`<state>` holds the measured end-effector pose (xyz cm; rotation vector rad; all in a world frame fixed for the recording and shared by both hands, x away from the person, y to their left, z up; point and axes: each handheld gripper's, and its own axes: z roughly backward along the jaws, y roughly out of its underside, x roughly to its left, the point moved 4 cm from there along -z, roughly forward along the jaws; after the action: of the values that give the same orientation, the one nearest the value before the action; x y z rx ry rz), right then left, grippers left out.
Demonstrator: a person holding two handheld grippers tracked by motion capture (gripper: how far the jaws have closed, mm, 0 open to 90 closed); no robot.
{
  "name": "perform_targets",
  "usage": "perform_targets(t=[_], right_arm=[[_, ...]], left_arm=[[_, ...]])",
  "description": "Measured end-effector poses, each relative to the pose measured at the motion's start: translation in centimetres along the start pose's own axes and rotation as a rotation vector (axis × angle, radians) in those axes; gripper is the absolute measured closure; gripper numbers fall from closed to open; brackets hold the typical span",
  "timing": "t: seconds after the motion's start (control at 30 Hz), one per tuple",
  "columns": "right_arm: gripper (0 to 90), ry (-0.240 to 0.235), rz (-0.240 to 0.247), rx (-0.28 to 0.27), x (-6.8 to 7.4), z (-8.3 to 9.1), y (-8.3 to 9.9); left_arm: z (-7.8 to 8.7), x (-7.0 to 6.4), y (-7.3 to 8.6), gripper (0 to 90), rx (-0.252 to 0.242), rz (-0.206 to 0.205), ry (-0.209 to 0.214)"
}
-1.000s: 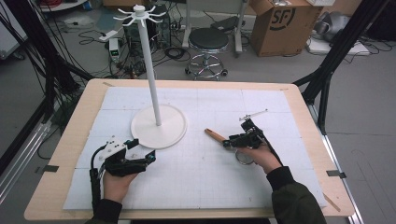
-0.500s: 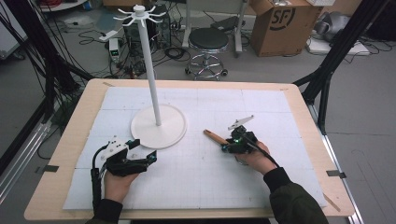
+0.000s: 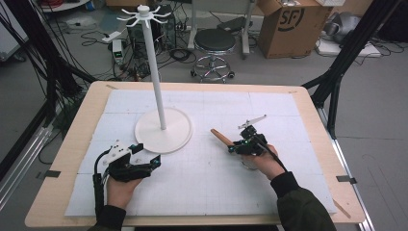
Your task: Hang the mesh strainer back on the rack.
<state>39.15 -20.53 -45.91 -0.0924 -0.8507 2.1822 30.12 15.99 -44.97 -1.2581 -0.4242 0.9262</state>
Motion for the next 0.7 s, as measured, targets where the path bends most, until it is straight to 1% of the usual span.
perform_targets(t=[0.03, 0.07, 0.1, 0.13, 0.17, 0.2, 0.23, 0.27, 0.33, 0.37, 0.4, 0.5, 0.6, 0.7], right_arm=[[69.3, -0.007, -0.014, -0.043, 0.0, 0.6, -0.3], [69.4, -0.015, -0.022, -0.066, 0.0, 1.0, -0.5], [69.7, -0.036, -0.031, -0.092, 0.0, 1.3, -0.7], [70.8, -0.052, -0.050, -0.141, 0.1, 2.1, -1.1], [70.8, -0.072, -0.053, -0.177, 0.1, 2.6, -1.4], [70.8, -0.087, -0.056, -0.203, 0.3, 3.0, -1.7], [70.8, -0.093, -0.055, -0.231, 0.4, 3.3, -2.0], [70.8, -0.103, -0.049, -0.236, 0.6, 3.4, -2.2], [70.8, -0.098, -0.044, -0.221, 1.0, 3.0, -2.2], [70.8, -0.107, -0.034, -0.209, 1.1, 2.7, -2.2], [70.8, -0.107, -0.034, -0.209, 1.1, 2.7, -2.2], [70.8, -0.116, -0.033, -0.197, 1.1, 2.0, -2.2], [70.8, -0.122, -0.054, -0.189, 0.9, 1.5, -2.2], [70.8, -0.127, -0.055, -0.180, 0.8, 1.2, -2.2]], left_arm=[[0.0, 0.0, 0.0, 14.5, -0.002, 0.001, -0.002], [0.0, 0.0, 0.0, 14.5, -0.003, 0.001, -0.001], [0.0, 0.0, 0.0, 14.5, -0.007, 0.004, -0.002], [0.0, -0.1, -0.1, 14.5, -0.007, 0.004, -0.002], [0.0, -0.1, -0.1, 14.6, -0.008, 0.005, -0.002], [0.0, -0.1, -0.1, 14.6, -0.008, 0.005, -0.002], [0.0, -0.1, -0.1, 14.6, -0.006, 0.003, -0.002], [0.0, -0.1, 0.0, 14.6, -0.005, 0.003, -0.002], [0.0, -0.1, 0.0, 14.6, -0.005, 0.004, -0.003], [0.0, -0.1, 0.0, 14.6, -0.005, 0.004, -0.003], [0.1, -0.1, 0.0, 14.6, -0.005, 0.004, -0.003], [0.1, 0.0, 0.0, 14.6, -0.006, 0.001, -0.005], [0.1, 0.1, -0.1, 14.6, -0.008, 0.003, -0.002], [0.1, 0.1, -0.1, 14.6, -0.012, 0.005, 0.000]])
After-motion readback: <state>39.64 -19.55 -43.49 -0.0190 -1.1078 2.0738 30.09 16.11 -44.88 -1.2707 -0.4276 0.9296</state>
